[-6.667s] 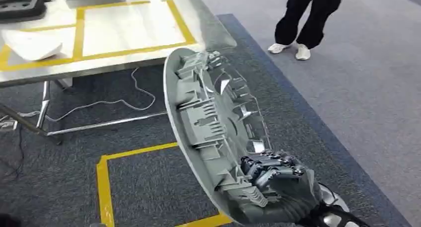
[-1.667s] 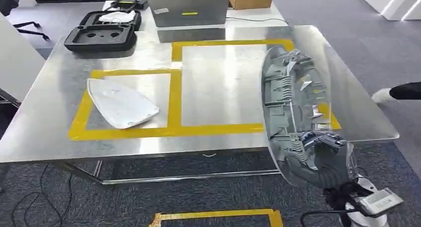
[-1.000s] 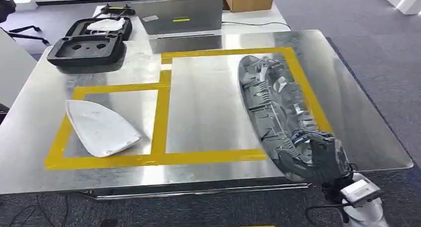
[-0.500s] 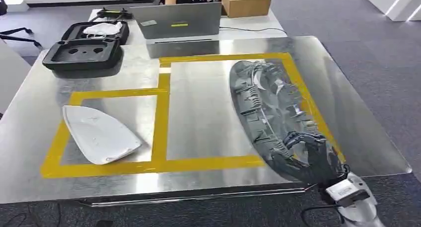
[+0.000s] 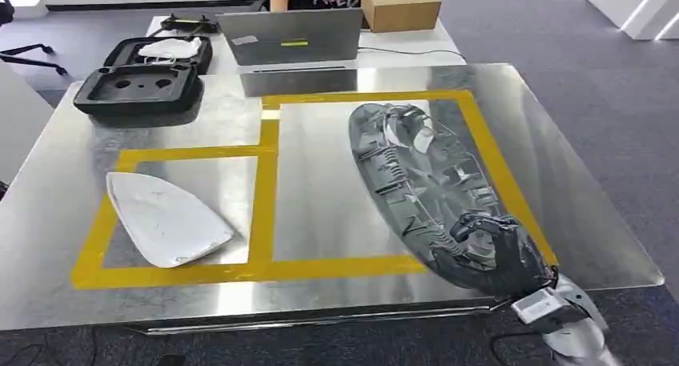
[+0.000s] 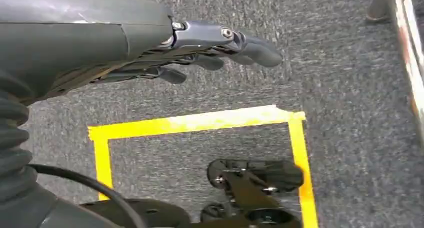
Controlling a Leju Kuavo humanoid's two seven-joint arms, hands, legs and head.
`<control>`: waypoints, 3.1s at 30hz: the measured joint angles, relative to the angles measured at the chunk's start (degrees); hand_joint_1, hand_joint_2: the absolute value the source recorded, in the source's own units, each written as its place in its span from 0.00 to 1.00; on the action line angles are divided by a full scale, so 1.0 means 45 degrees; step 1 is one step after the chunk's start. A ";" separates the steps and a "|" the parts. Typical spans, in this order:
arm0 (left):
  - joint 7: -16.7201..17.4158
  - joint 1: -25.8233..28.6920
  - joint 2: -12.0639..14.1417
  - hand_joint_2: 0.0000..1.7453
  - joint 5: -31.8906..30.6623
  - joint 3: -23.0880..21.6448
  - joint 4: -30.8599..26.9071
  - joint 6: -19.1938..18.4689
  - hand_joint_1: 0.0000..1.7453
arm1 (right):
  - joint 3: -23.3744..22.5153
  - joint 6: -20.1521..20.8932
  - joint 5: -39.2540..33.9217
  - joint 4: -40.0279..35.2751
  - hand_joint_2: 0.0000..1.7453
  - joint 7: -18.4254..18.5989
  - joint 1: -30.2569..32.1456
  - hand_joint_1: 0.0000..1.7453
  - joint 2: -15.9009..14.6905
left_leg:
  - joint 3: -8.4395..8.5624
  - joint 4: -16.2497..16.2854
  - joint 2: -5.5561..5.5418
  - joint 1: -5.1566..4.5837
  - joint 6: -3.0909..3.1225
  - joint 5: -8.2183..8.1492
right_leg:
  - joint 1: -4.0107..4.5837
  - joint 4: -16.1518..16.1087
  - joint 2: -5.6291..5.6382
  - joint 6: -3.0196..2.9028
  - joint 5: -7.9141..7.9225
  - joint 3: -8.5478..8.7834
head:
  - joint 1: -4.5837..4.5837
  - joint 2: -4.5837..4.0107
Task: Take the parts from the cabinet and place them on the table.
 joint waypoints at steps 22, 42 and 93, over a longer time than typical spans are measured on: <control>0.0005 0.0026 0.0024 1.00 -0.0010 0.0000 -0.0010 0.0044 0.00 | 0.0257 -0.0151 0.0005 0.0165 1.00 0.0063 0.0031 1.00 -0.0151 | -0.1139 0.3714 -0.0033 0.0173 -0.0606 -0.1827 | -0.0205 -0.0341 -0.0015 -0.0182 0.0750 -0.0002 | -0.0063 0.0000; -0.0019 0.0009 -0.0019 1.00 -0.0121 0.0000 -0.0005 0.0005 0.00 | 0.0500 -0.0151 0.0082 0.0384 1.00 0.0169 -0.0183 1.00 -0.0228 | 0.0117 0.0653 -0.0060 -0.0158 -0.0404 -0.0794 | -0.0166 -0.0700 -0.0022 -0.0081 0.1132 -0.0090 | -0.0024 0.0000; 0.0311 -0.0334 -0.0010 1.00 -0.1297 -0.0699 -0.0005 -0.1768 0.00 | 0.5450 -0.1923 0.4712 1.6048 1.00 0.3138 -0.9606 0.00 0.2964 | 0.0120 0.0649 0.0073 -0.0108 -0.0388 -0.0710 | -0.0125 -0.0683 0.0126 -0.0087 0.1240 -0.0144 | -0.0034 0.0000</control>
